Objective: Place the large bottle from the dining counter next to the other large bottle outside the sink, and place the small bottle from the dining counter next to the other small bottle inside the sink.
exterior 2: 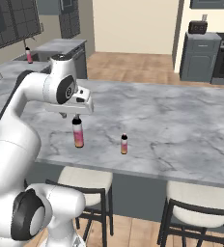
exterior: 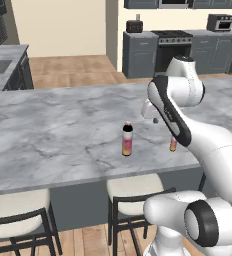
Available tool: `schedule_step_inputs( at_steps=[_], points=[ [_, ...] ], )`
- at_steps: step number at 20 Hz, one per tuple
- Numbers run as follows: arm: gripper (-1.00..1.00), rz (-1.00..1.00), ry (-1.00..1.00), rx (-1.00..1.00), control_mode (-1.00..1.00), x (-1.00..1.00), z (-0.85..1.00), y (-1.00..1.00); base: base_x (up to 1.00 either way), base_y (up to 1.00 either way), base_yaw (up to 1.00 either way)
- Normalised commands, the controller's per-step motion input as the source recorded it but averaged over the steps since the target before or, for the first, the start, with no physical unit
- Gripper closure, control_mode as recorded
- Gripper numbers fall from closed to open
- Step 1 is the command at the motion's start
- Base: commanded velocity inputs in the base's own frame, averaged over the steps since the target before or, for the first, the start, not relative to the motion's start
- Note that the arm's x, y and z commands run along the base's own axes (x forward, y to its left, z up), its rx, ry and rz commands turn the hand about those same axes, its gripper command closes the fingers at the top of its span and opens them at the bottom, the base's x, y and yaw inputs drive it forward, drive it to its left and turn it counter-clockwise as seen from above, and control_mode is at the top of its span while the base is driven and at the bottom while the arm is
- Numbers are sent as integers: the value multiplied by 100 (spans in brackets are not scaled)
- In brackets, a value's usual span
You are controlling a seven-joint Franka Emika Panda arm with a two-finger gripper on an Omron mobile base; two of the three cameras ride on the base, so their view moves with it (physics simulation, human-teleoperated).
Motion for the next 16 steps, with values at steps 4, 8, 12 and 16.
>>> schedule_step_inputs(
  at_steps=[4,8,12,16],
  points=[
    [-100,0,0,0,-100,9,0,15,0,0,0],
    [-100,-2,0,0,-100,19,0,31,0,0,0],
    [-100,0,0,-3,-100,23,-1,22,0,0,0],
    [-100,0,0,0,-100,33,-3,3,0,0,0]
  ],
)
